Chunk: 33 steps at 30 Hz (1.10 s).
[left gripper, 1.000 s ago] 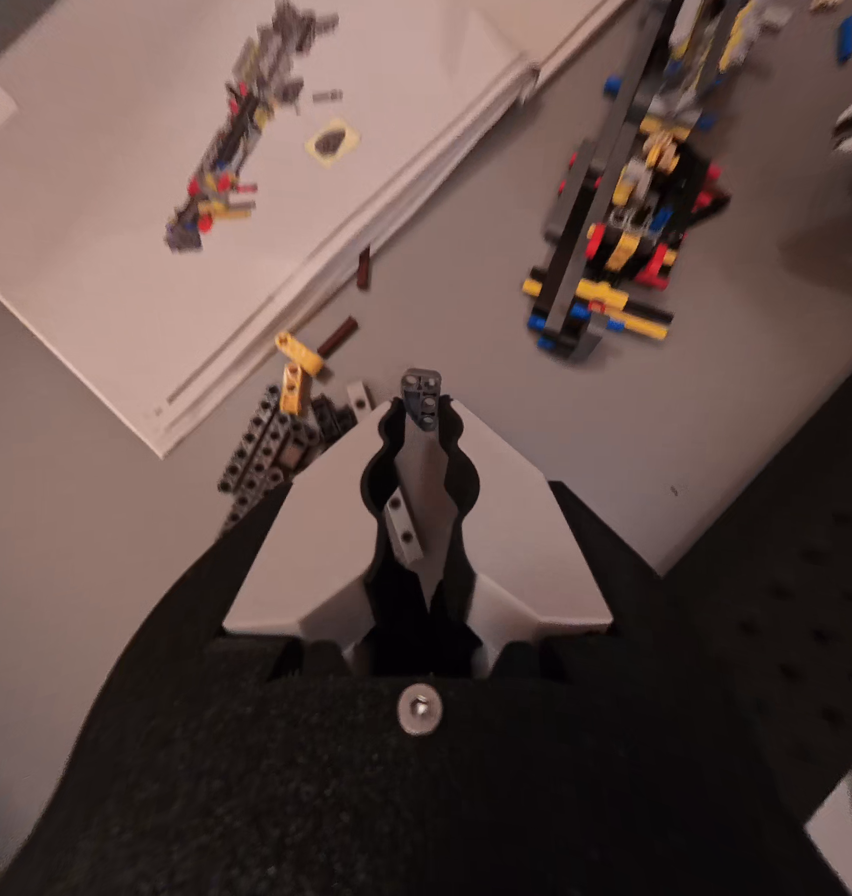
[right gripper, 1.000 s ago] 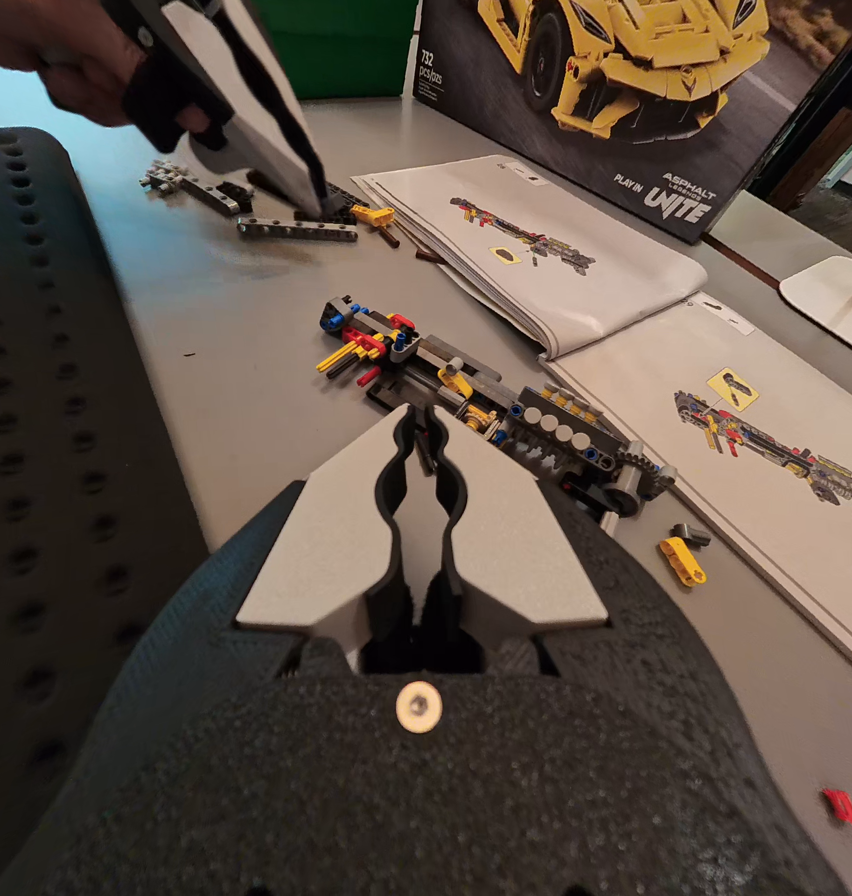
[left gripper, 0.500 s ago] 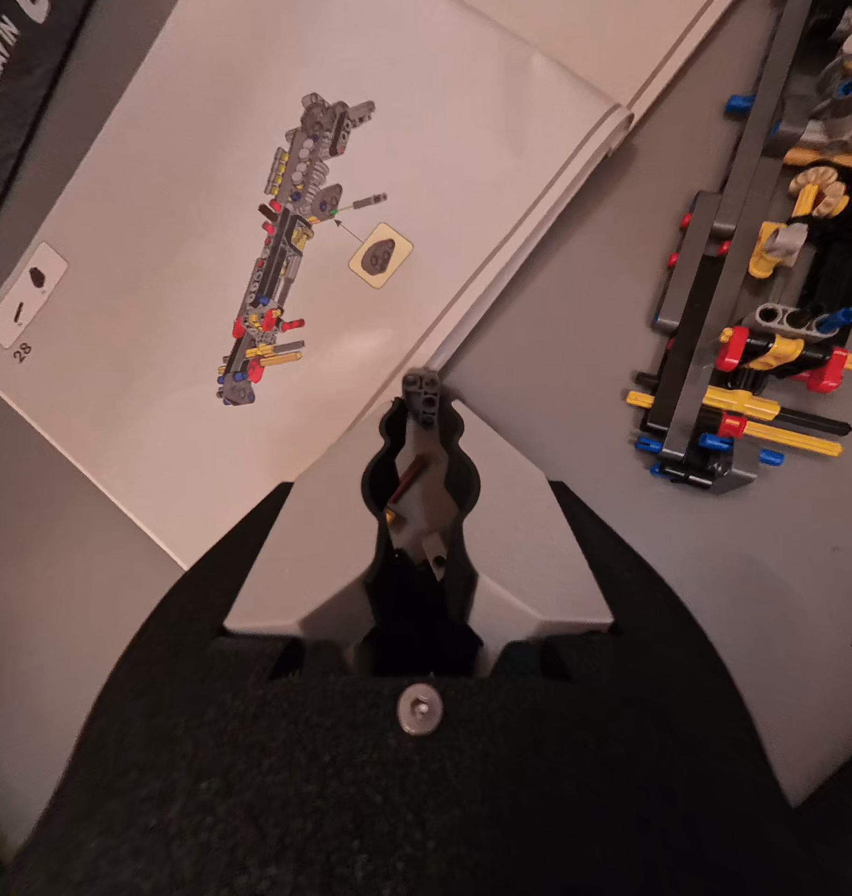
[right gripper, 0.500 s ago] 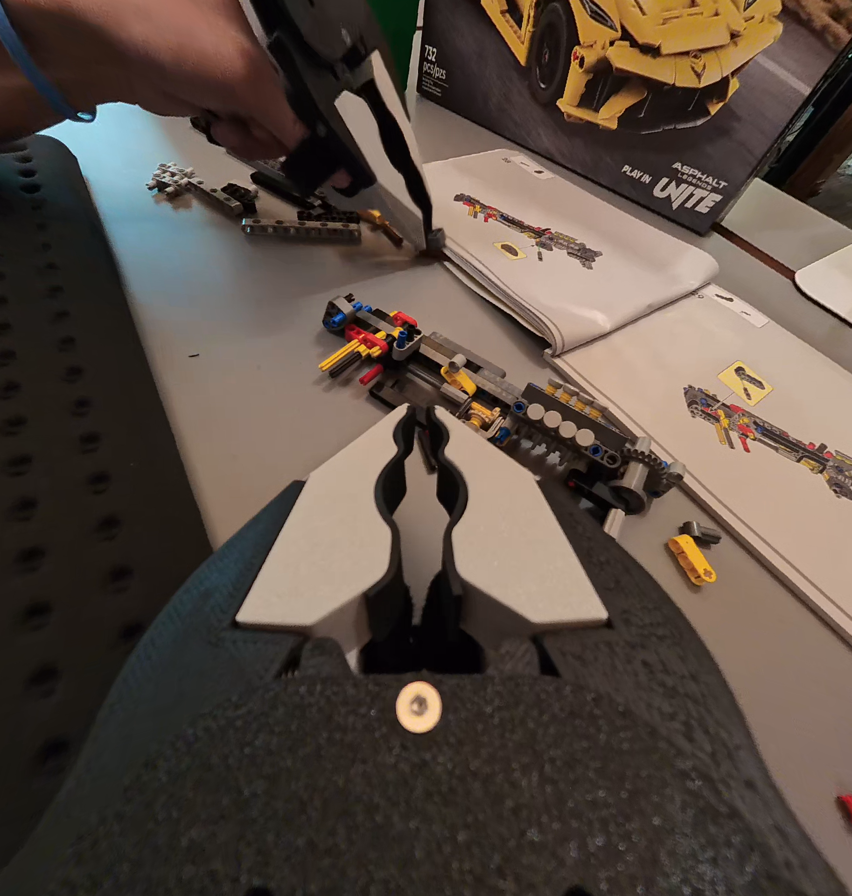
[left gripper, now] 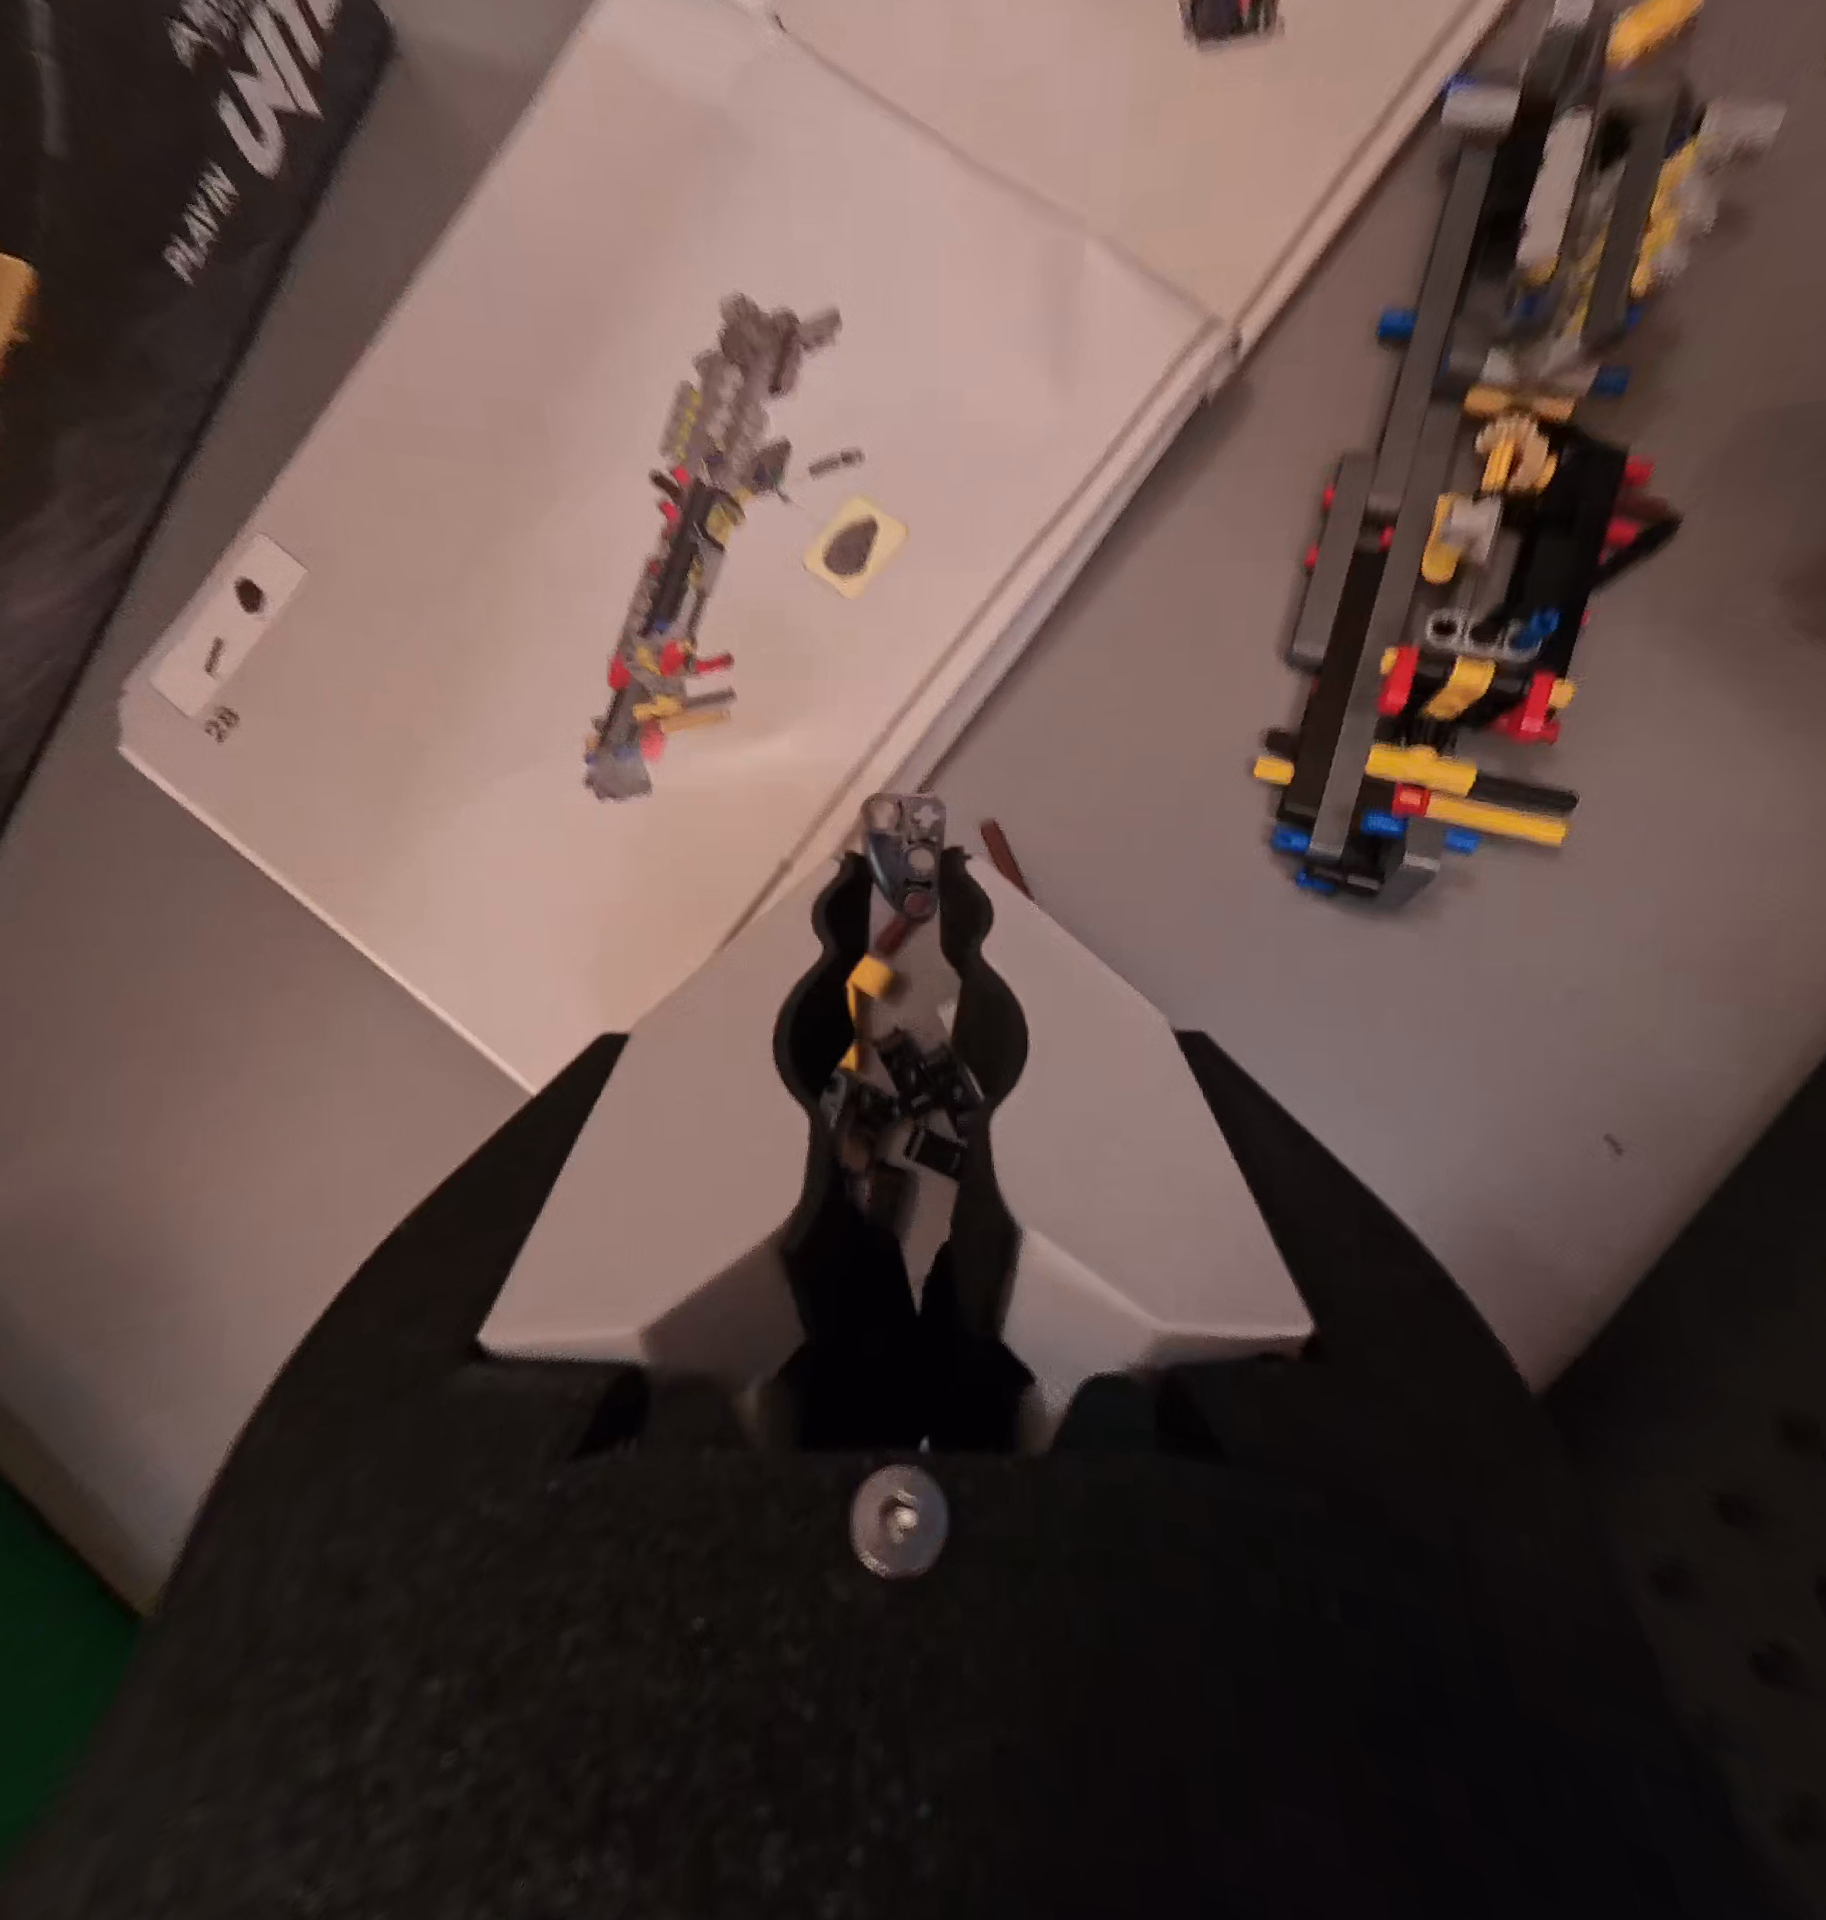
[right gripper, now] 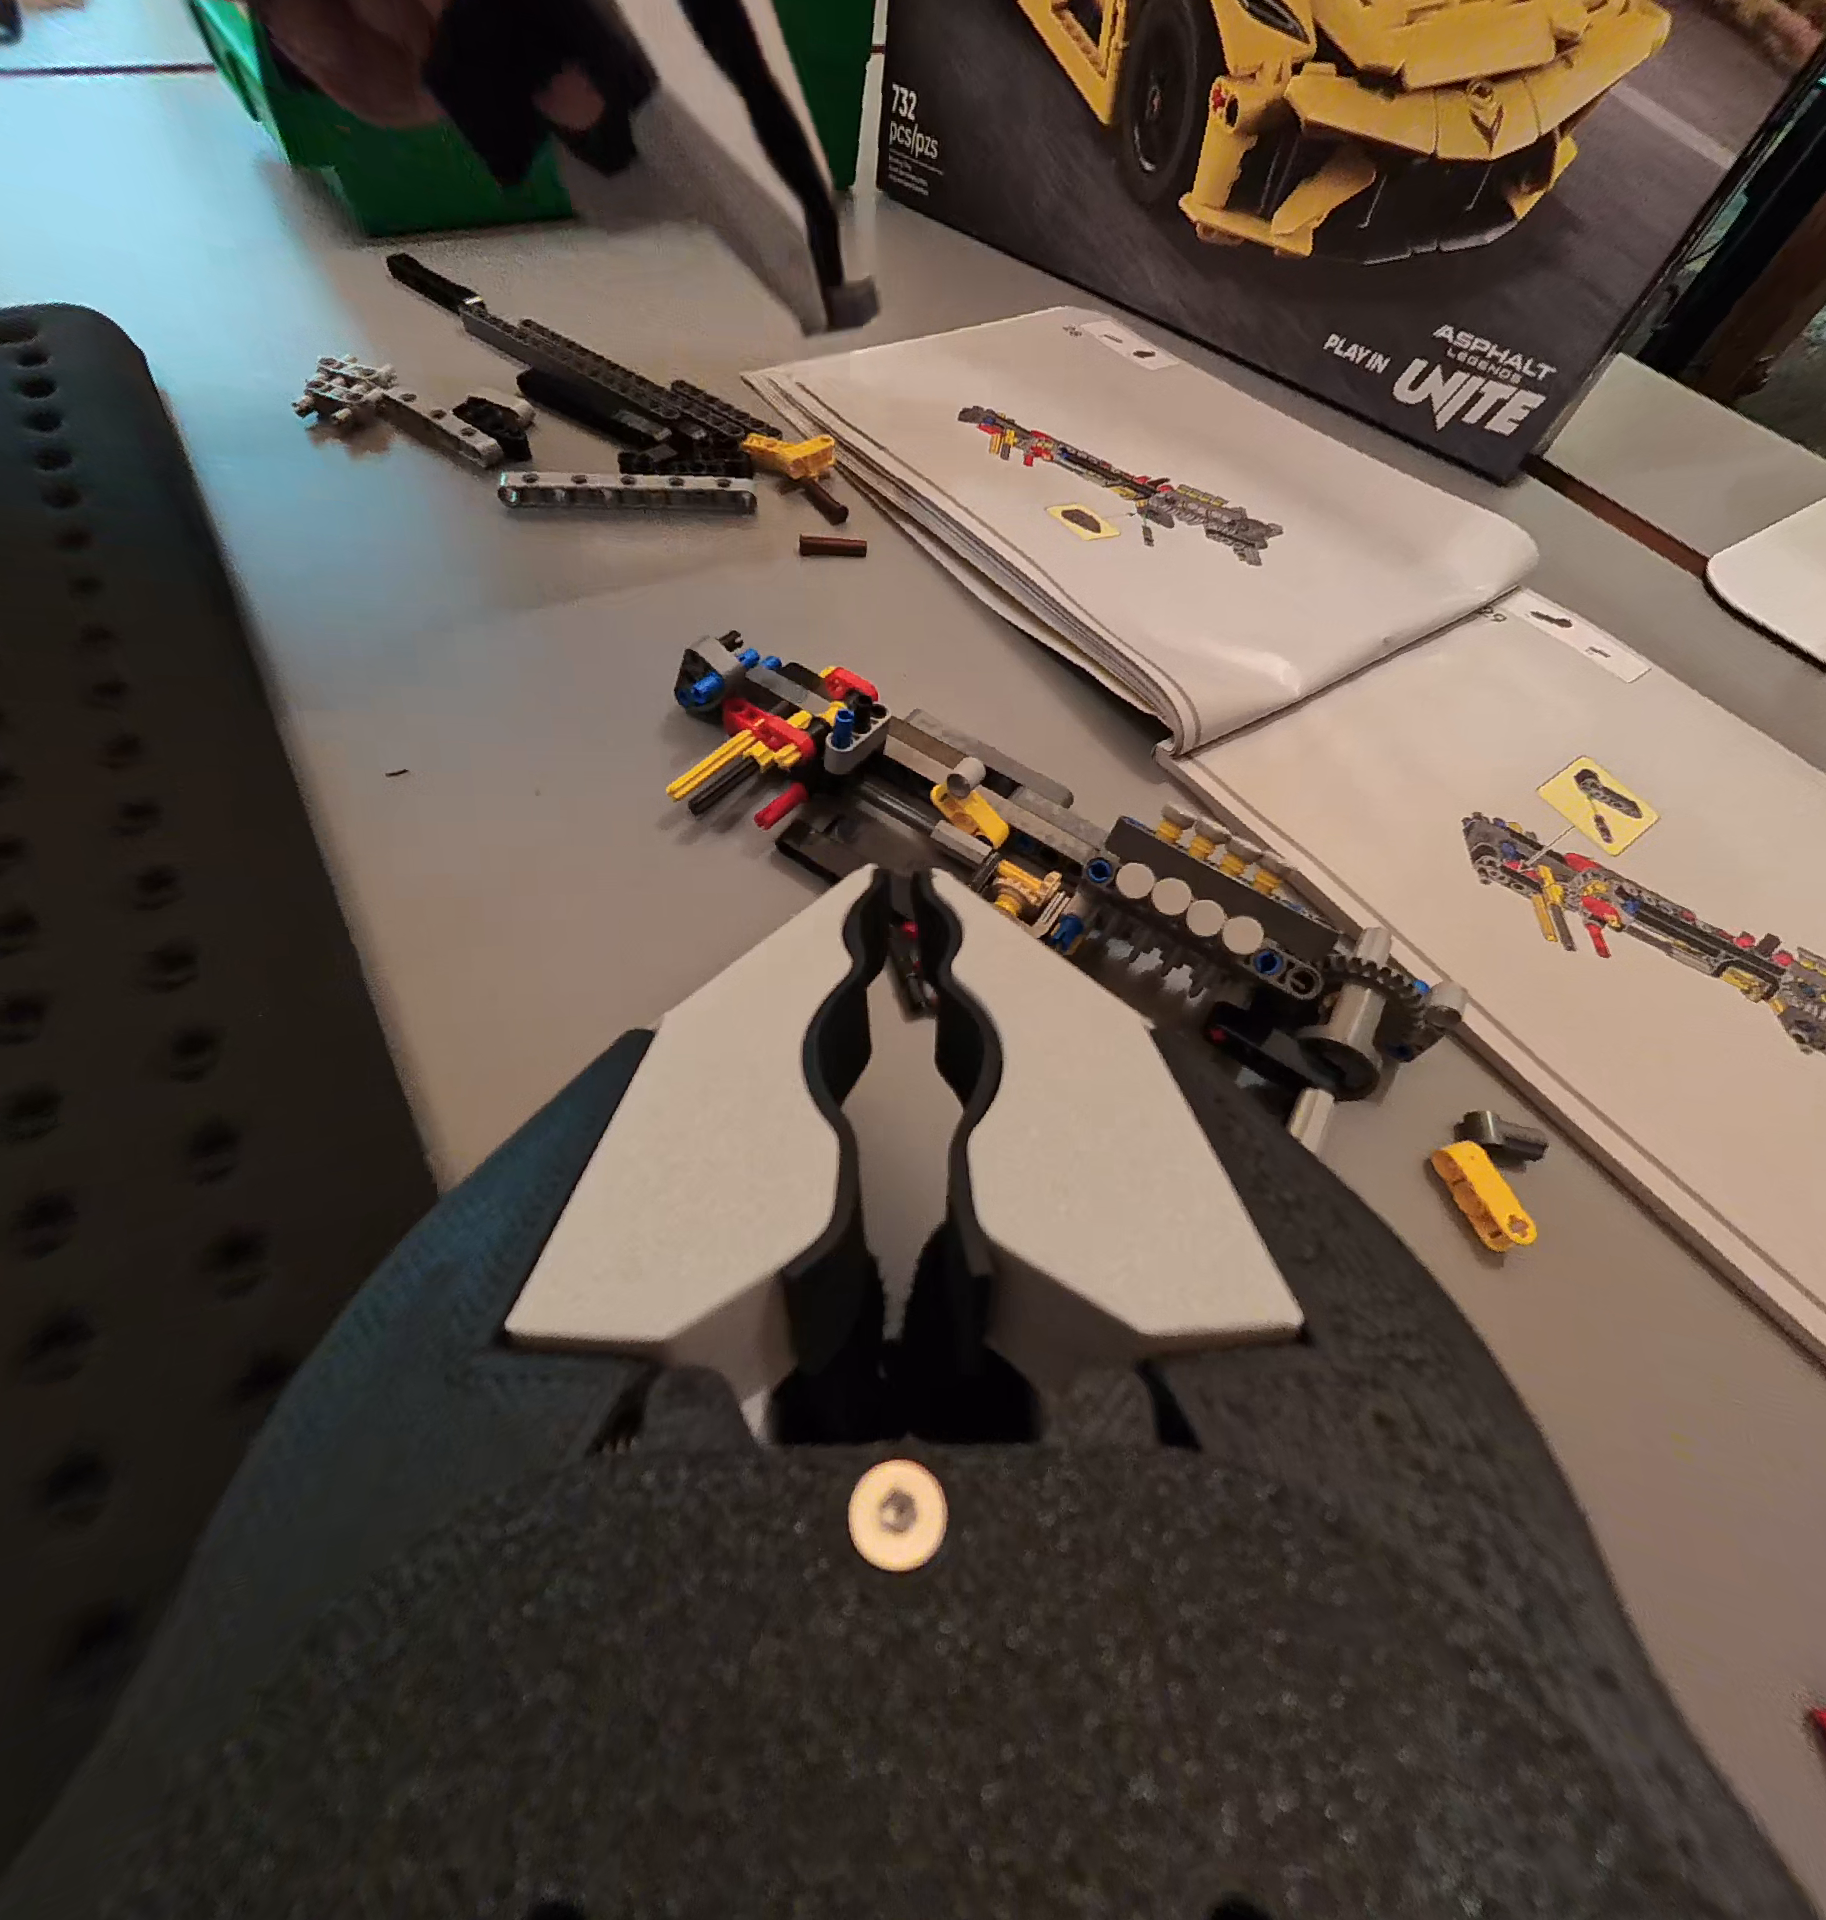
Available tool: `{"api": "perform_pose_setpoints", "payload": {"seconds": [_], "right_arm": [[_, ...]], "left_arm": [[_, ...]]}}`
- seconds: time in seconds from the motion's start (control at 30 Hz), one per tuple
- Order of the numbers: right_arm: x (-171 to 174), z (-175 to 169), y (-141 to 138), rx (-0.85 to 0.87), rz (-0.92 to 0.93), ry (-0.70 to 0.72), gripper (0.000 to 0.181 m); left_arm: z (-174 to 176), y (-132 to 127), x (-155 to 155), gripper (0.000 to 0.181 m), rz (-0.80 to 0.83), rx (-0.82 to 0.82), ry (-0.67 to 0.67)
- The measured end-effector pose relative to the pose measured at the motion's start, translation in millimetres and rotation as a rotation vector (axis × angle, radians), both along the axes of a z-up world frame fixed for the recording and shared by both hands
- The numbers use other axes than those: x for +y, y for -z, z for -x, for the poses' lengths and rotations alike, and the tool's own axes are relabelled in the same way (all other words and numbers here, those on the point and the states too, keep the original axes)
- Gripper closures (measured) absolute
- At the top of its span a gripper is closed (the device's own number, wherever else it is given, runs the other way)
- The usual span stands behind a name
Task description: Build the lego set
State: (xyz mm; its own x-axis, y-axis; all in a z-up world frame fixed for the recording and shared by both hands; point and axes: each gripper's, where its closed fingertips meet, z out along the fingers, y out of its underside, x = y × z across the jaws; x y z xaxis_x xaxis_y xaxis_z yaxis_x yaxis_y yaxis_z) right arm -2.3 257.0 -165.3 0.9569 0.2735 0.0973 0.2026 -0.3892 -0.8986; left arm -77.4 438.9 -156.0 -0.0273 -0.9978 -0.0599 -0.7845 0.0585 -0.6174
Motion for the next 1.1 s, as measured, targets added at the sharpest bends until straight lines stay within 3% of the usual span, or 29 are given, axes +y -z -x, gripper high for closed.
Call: {"api": "perform_pose_setpoints", "payload": {"seconds": [0.1,0.2,0.37,0.57,0.7,0.8,0.9,0.97,1.1], "right_arm": [[5.3,0.5,5.4,-0.016,0.029,-0.004,0.177],[7.0,1.6,8.5,-0.039,0.042,-0.008,0.177],[3.2,-1.4,3.8,-0.042,0.011,0.012,0.178],[5.3,-2.9,8.5,-0.058,0.032,0.014,0.178],[8.0,-11.9,8.1,-0.055,0.033,0.057,0.178],[13.3,-19.1,1.6,-0.038,0.029,0.098,0.178],[33.7,-23.2,-24.5,-0.054,0.000,0.110,0.178],[58.0,-24.4,-44.0,-0.044,-0.011,0.099,0.177],[112.9,-32.8,-61.2,-0.034,-0.012,0.041,0.173]], "left_arm": [[-39.4,-0.4,-4.5,0.169,0.092,-0.061,0.047],[-62.6,29.5,-1.8,0.170,0.060,0.048,0.070],[-53.3,57.7,6.3,0.169,-0.030,0.156,0.069],[-45.4,58.5,9.3,0.170,0.017,0.123,0.040],[-28.0,57.9,28.8,0.170,0.049,0.099,-0.040],[-19.4,42.6,50.6,0.170,0.056,0.033,-0.163],[-27.6,-2.2,56.0,0.170,0.122,-0.259,-0.283],[-28.5,-19.4,55.4,0.170,0.082,-0.379,-0.282],[-25.8,-48.3,54.4,0.169,-0.143,-0.511,-0.130]]}}
